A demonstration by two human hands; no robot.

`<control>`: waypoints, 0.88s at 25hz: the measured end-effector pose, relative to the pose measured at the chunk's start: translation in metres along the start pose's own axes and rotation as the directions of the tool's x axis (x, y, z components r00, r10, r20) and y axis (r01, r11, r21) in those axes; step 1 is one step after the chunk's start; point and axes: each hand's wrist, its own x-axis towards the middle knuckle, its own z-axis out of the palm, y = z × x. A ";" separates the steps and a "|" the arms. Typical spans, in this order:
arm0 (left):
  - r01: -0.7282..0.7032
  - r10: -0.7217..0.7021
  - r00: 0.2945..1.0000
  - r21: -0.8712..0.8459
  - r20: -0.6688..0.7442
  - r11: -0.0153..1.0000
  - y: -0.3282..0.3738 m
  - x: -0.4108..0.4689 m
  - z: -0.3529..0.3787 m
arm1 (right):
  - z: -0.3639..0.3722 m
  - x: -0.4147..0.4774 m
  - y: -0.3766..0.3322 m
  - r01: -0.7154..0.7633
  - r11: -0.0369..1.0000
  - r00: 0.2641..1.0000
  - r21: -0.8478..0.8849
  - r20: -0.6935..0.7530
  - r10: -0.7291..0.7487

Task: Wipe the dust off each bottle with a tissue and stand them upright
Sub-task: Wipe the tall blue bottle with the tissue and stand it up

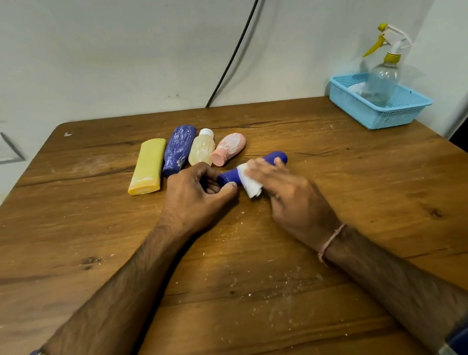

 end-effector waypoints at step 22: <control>-0.121 0.116 0.985 -0.032 -0.128 0.992 0.088 0.074 0.023 | -0.024 0.009 0.050 -0.372 0.167 0.509 0.913 0.050 0.860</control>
